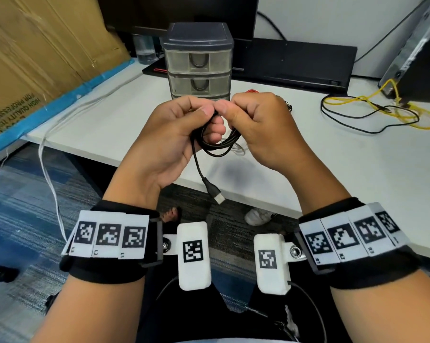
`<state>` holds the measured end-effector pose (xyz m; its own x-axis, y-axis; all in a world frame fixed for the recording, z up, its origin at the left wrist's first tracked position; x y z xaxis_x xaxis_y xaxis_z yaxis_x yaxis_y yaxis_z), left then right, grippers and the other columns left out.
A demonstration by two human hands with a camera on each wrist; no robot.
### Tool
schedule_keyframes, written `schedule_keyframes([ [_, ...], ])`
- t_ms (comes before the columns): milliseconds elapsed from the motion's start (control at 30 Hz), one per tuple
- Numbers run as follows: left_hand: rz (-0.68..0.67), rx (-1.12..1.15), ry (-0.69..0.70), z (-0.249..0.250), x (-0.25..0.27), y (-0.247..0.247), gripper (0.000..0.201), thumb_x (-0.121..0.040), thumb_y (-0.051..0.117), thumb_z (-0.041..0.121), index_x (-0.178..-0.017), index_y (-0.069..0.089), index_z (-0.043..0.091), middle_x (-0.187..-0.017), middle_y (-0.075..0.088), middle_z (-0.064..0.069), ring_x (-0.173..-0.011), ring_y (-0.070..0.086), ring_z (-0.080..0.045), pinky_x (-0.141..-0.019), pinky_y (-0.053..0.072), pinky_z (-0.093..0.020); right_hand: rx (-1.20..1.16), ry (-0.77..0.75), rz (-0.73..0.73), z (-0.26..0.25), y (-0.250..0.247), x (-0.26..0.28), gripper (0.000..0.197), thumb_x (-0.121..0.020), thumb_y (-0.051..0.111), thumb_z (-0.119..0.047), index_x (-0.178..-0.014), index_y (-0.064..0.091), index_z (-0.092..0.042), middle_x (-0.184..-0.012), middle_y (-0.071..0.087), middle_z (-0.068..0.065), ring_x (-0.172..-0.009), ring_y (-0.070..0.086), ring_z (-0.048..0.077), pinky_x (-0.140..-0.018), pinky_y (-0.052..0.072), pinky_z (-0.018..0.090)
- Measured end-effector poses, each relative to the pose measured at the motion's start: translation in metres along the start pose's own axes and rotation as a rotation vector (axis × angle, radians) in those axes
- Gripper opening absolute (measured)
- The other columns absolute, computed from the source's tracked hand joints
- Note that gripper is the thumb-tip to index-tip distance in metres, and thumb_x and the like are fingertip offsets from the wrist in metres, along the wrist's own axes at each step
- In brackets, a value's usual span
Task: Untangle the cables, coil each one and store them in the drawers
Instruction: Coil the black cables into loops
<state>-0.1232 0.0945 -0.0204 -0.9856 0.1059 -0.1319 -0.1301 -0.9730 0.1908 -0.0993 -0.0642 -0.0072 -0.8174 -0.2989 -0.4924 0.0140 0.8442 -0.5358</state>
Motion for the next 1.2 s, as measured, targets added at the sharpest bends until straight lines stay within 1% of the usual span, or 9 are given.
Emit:
schedule_keyframes([
  [133, -0.011, 0.07, -0.047, 0.001, 0.0, 0.004, 0.016, -0.104, 0.047, 0.001, -0.108, 0.062, -0.002, -0.077, 0.057, -0.005, -0.057, 0.047, -0.006, -0.055, 0.043, -0.018, 0.0, 0.002, -0.03, -0.002, -0.002, 0.0, 0.047, -0.101, 0.06, -0.031, -0.07, 0.058, 0.003, -0.064, 0.054, 0.018, -0.063, 0.045, 0.023, -0.056, 0.034, 0.027],
  [267, 0.004, -0.007, -0.05, 0.003, 0.0, 0.005, 0.015, -0.103, 0.045, -0.002, -0.109, 0.059, -0.003, -0.076, 0.053, -0.005, -0.053, 0.039, -0.007, -0.053, 0.037, -0.019, -0.018, -0.003, -0.091, -0.003, -0.006, 0.002, 0.042, -0.1, 0.062, -0.034, -0.072, 0.066, -0.003, -0.062, 0.054, 0.009, -0.061, 0.045, 0.018, -0.056, 0.037, 0.022],
  [433, -0.031, -0.141, -0.054, 0.007, 0.002, 0.009, 0.01, -0.102, 0.051, 0.001, -0.102, 0.06, 0.004, -0.075, 0.052, -0.005, -0.052, 0.039, -0.008, -0.052, 0.037, -0.019, -0.075, 0.032, -0.18, -0.001, -0.025, 0.0, 0.017, -0.097, 0.067, -0.028, -0.091, 0.075, -0.014, -0.071, 0.053, 0.027, -0.061, 0.04, 0.021, -0.061, 0.037, 0.034],
  [600, -0.107, -0.209, -0.062, 0.007, 0.006, 0.018, 0.007, -0.103, 0.054, 0.005, -0.103, 0.061, 0.002, -0.073, 0.053, -0.004, -0.053, 0.038, -0.008, -0.053, 0.035, -0.019, -0.01, -0.021, -0.147, -0.002, -0.049, -0.005, 0.011, -0.092, 0.069, -0.019, -0.087, 0.075, -0.011, -0.075, 0.065, 0.013, -0.061, 0.049, 0.016, -0.059, 0.04, 0.029],
  [667, -0.101, -0.233, -0.038, 0.006, 0.005, 0.021, 0.006, -0.102, 0.056, 0.006, -0.101, 0.062, 0.003, -0.072, 0.053, -0.003, -0.053, 0.038, -0.008, -0.054, 0.035, -0.019, 0.01, -0.018, -0.126, 0.001, -0.052, -0.006, 0.014, -0.093, 0.068, -0.021, -0.085, 0.072, -0.011, -0.075, 0.064, 0.013, -0.063, 0.048, 0.018, -0.06, 0.041, 0.029],
  [733, -0.07, -0.249, -0.002, 0.007, 0.003, 0.021, 0.009, -0.103, 0.056, 0.006, -0.096, 0.062, 0.008, -0.072, 0.054, -0.003, -0.053, 0.038, -0.008, -0.054, 0.035, -0.019, 0.024, 0.007, -0.112, 0.004, -0.051, -0.004, 0.015, -0.095, 0.065, -0.019, -0.083, 0.07, -0.013, -0.068, 0.059, 0.003, -0.061, 0.046, 0.01, -0.059, 0.039, 0.026],
  [933, -0.014, -0.199, 0.079, 0.012, 0.002, 0.018, 0.012, -0.104, 0.053, 0.005, -0.095, 0.057, 0.013, -0.072, 0.055, -0.001, -0.054, 0.038, -0.007, -0.055, 0.034, -0.021, 0.125, 0.08, -0.294, 0.009, -0.041, 0.003, 0.015, -0.099, 0.062, -0.017, -0.092, 0.073, -0.024, -0.08, 0.067, -0.011, -0.073, 0.057, 0.004, -0.072, 0.046, 0.026],
  [1100, -0.032, -0.119, 0.068, 0.016, 0.004, 0.018, 0.017, -0.106, 0.047, 0.006, -0.093, 0.056, 0.013, -0.076, 0.053, -0.004, -0.056, 0.037, -0.01, -0.057, 0.032, -0.022, 0.134, -0.018, -0.052, -0.005, -0.046, -0.002, 0.013, -0.097, 0.063, -0.012, -0.093, 0.075, -0.017, -0.076, 0.07, -0.004, -0.07, 0.065, 0.007, -0.064, 0.046, 0.014],
  [1200, -0.087, -0.125, 0.065, 0.017, 0.005, 0.019, 0.018, -0.104, 0.046, 0.007, -0.09, 0.054, 0.015, -0.078, 0.053, -0.005, -0.057, 0.036, -0.01, -0.058, 0.03, -0.023, 0.124, -0.107, 0.062, -0.012, -0.048, -0.005, 0.014, -0.096, 0.061, -0.01, -0.096, 0.075, -0.013, -0.077, 0.072, -0.001, -0.071, 0.068, 0.009, -0.069, 0.055, 0.026],
])
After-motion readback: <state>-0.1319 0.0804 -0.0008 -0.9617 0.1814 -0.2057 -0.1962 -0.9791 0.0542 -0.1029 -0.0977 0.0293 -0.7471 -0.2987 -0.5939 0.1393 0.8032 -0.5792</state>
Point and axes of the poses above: each hand's wrist, its own x-axis away from the middle knuckle, its own y-axis out of the palm, z = x × y, the point moved 3 cm from there along -x, towards the middle knuckle
